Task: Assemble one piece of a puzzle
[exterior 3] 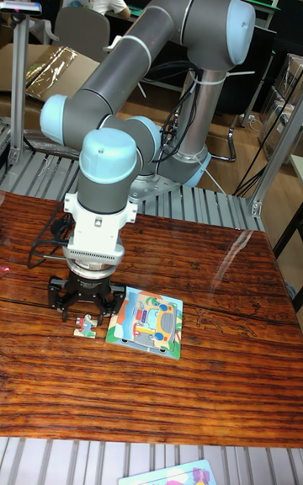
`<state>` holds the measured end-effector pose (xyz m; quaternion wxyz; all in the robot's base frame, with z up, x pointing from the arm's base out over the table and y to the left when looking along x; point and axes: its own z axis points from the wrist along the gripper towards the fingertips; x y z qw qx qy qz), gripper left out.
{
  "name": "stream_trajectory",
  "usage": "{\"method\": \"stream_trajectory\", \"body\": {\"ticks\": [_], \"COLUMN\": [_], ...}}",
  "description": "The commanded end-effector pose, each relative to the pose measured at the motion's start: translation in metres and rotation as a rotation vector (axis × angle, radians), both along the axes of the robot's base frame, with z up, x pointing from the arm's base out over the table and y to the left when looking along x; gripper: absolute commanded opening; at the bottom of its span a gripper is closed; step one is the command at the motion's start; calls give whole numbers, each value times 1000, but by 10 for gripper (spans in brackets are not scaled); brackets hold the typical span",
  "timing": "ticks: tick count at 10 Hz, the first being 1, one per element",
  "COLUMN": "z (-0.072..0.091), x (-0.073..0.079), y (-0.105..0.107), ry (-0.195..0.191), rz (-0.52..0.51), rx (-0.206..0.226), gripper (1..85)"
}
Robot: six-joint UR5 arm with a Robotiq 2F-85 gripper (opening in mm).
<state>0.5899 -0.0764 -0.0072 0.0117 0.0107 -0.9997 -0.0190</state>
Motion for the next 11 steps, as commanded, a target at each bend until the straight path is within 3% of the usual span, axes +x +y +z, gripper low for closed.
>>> {"method": "stream_trajectory", "body": {"ticks": [1, 7, 9, 11], "z": [1, 2, 2, 3], "x": [3, 4, 2, 2], "y": [2, 7, 5, 7], "ry": [-6, -9, -1, -1], "rz": [-14, -18, -34, -37], "rx": [9, 7, -7, -2], "gripper": [603, 597, 510, 507]}}
